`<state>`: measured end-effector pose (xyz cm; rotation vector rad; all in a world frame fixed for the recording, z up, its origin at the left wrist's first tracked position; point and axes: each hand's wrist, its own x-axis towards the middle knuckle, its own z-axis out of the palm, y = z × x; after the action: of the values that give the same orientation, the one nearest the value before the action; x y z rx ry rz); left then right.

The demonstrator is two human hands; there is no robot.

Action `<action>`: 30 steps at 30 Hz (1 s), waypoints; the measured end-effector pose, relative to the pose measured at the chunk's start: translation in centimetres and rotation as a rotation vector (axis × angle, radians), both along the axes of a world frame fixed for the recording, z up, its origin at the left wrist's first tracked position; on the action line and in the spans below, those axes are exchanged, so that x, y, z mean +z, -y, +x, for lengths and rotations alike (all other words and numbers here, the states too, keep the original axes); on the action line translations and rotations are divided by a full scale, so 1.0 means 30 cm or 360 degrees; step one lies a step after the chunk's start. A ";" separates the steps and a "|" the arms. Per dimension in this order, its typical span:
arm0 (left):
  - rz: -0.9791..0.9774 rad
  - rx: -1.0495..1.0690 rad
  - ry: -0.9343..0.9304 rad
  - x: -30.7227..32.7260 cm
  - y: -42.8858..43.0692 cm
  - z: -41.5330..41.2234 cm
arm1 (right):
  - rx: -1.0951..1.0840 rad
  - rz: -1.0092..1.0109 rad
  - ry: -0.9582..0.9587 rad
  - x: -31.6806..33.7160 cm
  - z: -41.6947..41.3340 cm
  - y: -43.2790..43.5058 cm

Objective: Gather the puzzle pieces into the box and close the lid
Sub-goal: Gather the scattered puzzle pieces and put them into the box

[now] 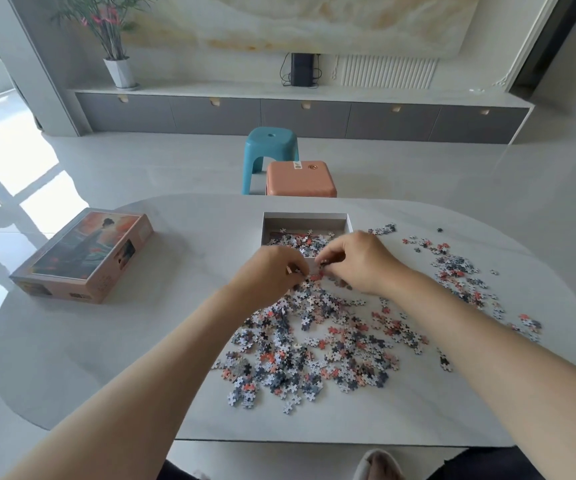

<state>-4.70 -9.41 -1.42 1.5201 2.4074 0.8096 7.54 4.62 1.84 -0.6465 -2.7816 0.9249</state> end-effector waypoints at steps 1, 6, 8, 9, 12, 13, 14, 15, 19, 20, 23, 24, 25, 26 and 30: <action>0.0079 0.0040 0.0084 0.017 -0.009 -0.008 | -0.0027 -0.0011 -0.0080 0.018 -0.009 -0.012; 0.0483 0.0384 0.0180 0.077 -0.073 -0.075 | -0.0286 0.0116 -0.0486 0.045 -0.076 -0.080; 0.0514 0.0470 0.0028 0.068 -0.095 -0.104 | -0.0283 0.0200 -0.0457 0.028 -0.095 -0.091; 0.0472 0.0450 -0.0041 0.057 -0.104 -0.115 | -0.0234 0.0213 -0.0386 0.016 -0.102 -0.094; 0.0209 0.0185 -0.0157 0.013 -0.123 -0.122 | -0.0063 0.0185 -0.0079 -0.014 -0.102 -0.101; 0.0157 0.0101 -0.0214 0.001 -0.122 -0.121 | -0.0035 0.0194 -0.0034 -0.018 -0.098 -0.103; 0.0140 0.0053 -0.0282 -0.008 -0.117 -0.119 | -0.0019 0.0214 -0.0036 -0.019 -0.094 -0.104; 0.0157 0.0040 -0.0345 -0.010 -0.109 -0.116 | -0.0009 0.0244 -0.0088 -0.016 -0.092 -0.104; 0.0388 0.0074 -0.0430 0.023 -0.052 -0.084 | 0.0078 0.0298 -0.0362 0.018 -0.074 -0.063; 0.0431 0.0075 -0.0413 0.033 -0.031 -0.068 | 0.0144 0.0264 -0.0314 0.026 -0.066 -0.044; 0.0231 0.0019 -0.0371 0.031 0.047 -0.024 | 0.0348 0.0132 0.0151 0.023 -0.040 0.026; 0.0071 -0.0008 -0.0366 0.015 0.073 -0.014 | 0.0409 0.0175 0.0338 0.003 -0.030 0.045; -0.0108 -0.0025 -0.0368 -0.001 0.097 -0.004 | 0.0468 0.0281 0.0507 -0.020 -0.020 0.059; -0.0283 -0.0043 -0.0382 -0.021 0.117 0.003 | 0.0509 0.0383 0.0636 -0.046 -0.010 0.068; -0.0503 -0.0078 -0.0394 -0.063 0.141 0.016 | 0.0492 0.0413 0.0624 -0.106 0.010 0.074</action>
<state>-4.23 -13.65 -3.32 1.6190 2.5026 0.2234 7.84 2.39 -1.33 -0.3986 -3.3439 0.5013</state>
